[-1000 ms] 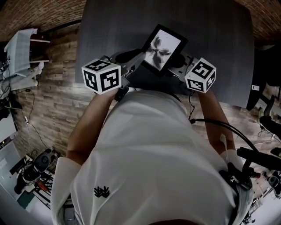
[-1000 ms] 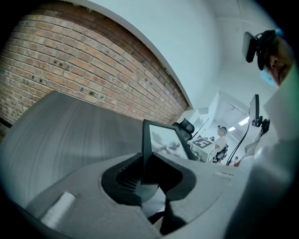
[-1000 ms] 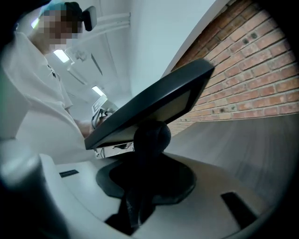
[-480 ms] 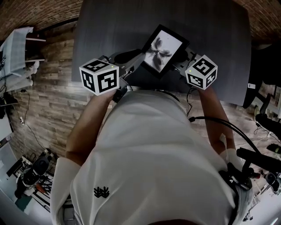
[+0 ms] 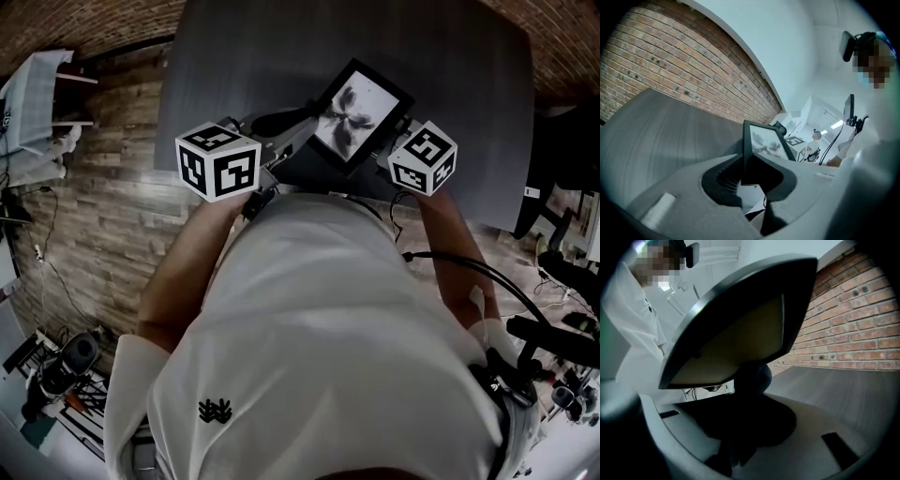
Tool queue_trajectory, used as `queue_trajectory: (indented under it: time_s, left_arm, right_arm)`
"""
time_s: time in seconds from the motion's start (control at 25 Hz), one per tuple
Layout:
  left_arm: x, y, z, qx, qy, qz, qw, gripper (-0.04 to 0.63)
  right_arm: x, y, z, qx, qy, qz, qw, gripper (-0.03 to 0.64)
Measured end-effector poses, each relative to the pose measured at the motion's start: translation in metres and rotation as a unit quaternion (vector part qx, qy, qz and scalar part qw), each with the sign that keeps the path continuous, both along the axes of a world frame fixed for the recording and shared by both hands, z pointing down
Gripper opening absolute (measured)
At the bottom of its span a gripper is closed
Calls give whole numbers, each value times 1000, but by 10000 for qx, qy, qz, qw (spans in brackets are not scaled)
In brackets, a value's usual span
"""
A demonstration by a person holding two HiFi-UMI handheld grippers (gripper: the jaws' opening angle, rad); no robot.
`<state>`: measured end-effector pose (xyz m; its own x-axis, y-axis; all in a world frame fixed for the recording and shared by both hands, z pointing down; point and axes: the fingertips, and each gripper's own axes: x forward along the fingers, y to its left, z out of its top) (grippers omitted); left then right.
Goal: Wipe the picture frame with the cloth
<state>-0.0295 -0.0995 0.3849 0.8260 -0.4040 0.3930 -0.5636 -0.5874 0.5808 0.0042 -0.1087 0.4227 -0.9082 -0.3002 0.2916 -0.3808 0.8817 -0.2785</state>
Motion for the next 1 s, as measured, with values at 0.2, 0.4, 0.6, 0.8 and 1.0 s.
queue_trajectory:
  time_s: [0.2,0.4,0.6,0.8,1.0]
  left_arm:
    - [-2,1,0,27,-3,-37,10000,75]
    - [-2,5,2,48,37,-1,10000,75]
    - [-39,13,-5,35,164,37,9999,75]
    - [-47,16,-5,85,187,-25,9998,75]
    - [-57,12,-2,103,184,-132,9997,75]
  right_arm:
    - [-5,18,3,-2,11,-358,9994,107]
    - [23,-18,-1,-41,-90,440,9990,107]
    - [1,-32,-19,70,-12,835,9965,107]
    - [-32,9,-13,103,145,191,9997,107]
    - [-56,47,-4,13,200,-408,9990,107]
